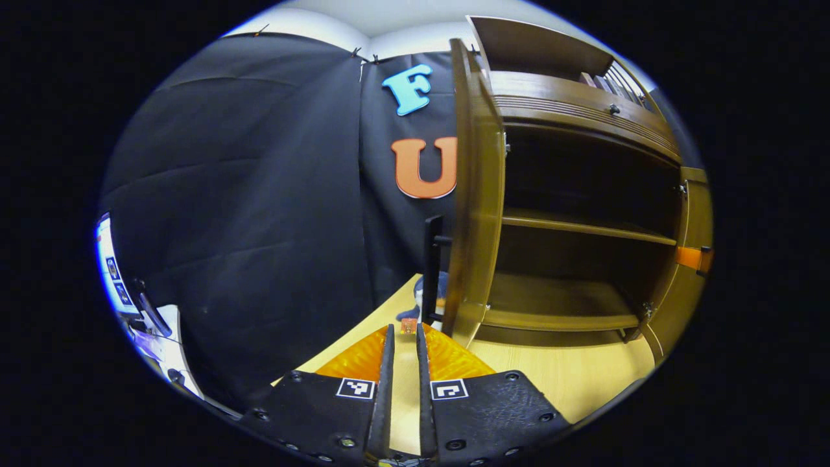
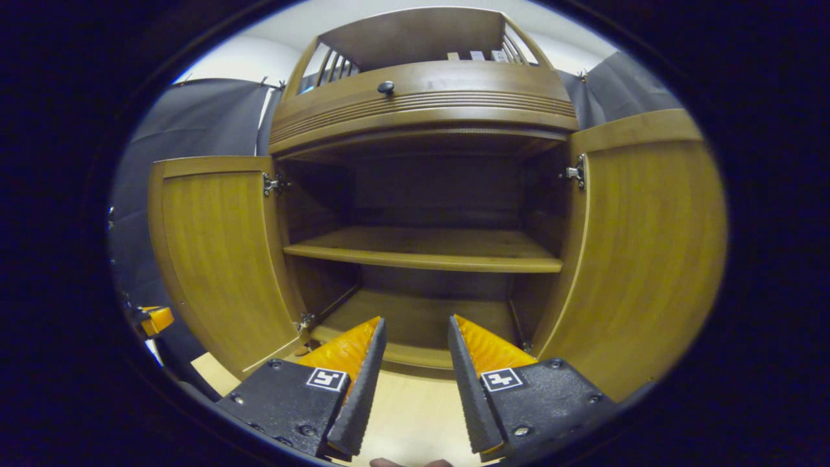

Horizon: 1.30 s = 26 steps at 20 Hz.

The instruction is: Open the right door of the double-door shoe cabinet with the right hand, and open the left door with the left hand.

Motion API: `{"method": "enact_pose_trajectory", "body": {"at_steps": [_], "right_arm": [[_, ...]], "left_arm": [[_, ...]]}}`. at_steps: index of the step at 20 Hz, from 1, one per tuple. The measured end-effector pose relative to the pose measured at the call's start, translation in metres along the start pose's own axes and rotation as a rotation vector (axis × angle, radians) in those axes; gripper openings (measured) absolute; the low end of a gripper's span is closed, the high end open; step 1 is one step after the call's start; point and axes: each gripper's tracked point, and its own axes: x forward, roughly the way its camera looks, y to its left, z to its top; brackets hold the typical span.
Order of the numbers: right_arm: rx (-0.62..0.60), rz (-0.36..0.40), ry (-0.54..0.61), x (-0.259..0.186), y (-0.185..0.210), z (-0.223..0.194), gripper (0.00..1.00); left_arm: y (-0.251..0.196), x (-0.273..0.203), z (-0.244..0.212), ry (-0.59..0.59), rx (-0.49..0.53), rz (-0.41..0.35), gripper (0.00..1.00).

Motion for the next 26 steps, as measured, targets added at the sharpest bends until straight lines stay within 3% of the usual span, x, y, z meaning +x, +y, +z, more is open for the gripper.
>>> {"method": "enact_pose_trajectory", "body": {"at_steps": [5, 6, 8, 9, 13, 15, 16, 18, 19, 20, 21, 22, 23, 24, 26], "right_arm": [[-0.006, -0.035, -0.038, -0.009, -0.016, 0.011, 0.62], [-0.005, -0.039, -0.044, -0.011, -0.017, 0.012, 0.62], [-0.007, -0.039, -0.056, -0.015, -0.018, 0.016, 0.65], [-0.008, -0.038, -0.063, -0.018, -0.019, 0.018, 0.64], [-0.015, -0.039, -0.093, -0.03, -0.02, 0.031, 0.7], [-0.019, -0.032, -0.112, -0.035, -0.02, 0.039, 0.77], [-0.024, -0.03, -0.124, -0.039, -0.021, 0.043, 0.78], [-0.035, -0.032, -0.146, -0.044, -0.022, 0.05, 0.82], [-0.038, -0.034, -0.156, -0.047, -0.022, 0.053, 0.82], [-0.041, -0.034, -0.164, -0.048, -0.022, 0.055, 0.82], [-0.045, -0.036, -0.17, -0.051, -0.023, 0.057, 0.82], [-0.048, -0.036, -0.176, -0.053, -0.024, 0.059, 0.85], [-0.049, -0.034, -0.181, -0.052, -0.024, 0.06, 0.93], [-0.05, -0.038, -0.183, -0.052, -0.026, 0.06, 0.95], [-0.048, -0.043, -0.187, -0.053, -0.028, 0.061, 0.9]], "left_arm": [[-0.048, -0.026, 0.045, -0.125, 0.068, -0.064, 0.39], [-0.063, -0.03, 0.053, -0.147, 0.078, -0.095, 0.35], [-0.091, -0.036, 0.068, -0.182, 0.09, -0.158, 0.51], [-0.105, -0.039, 0.074, -0.197, 0.088, -0.184, 0.77], [-0.153, -0.042, 0.095, -0.224, 0.053, -0.286, 0.79], [-0.172, -0.044, 0.104, -0.238, 0.052, -0.331, 0.86], [-0.181, -0.045, 0.109, -0.251, 0.056, -0.349, 0.8], [-0.193, -0.049, 0.116, -0.272, 0.066, -0.376, 0.93], [-0.199, -0.05, 0.119, -0.28, 0.071, -0.389, 0.95], [-0.204, -0.052, 0.121, -0.291, 0.074, -0.397, 0.88], [-0.207, -0.053, 0.123, -0.296, 0.075, -0.408, 1.0], [-0.209, -0.055, 0.123, -0.299, 0.077, -0.415, 0.89], [-0.213, -0.056, 0.124, -0.302, 0.078, -0.421, 0.95], [-0.216, -0.056, 0.124, -0.305, 0.08, -0.426, 0.95], [-0.218, -0.057, 0.124, -0.309, 0.08, -0.429, 0.95]]}}
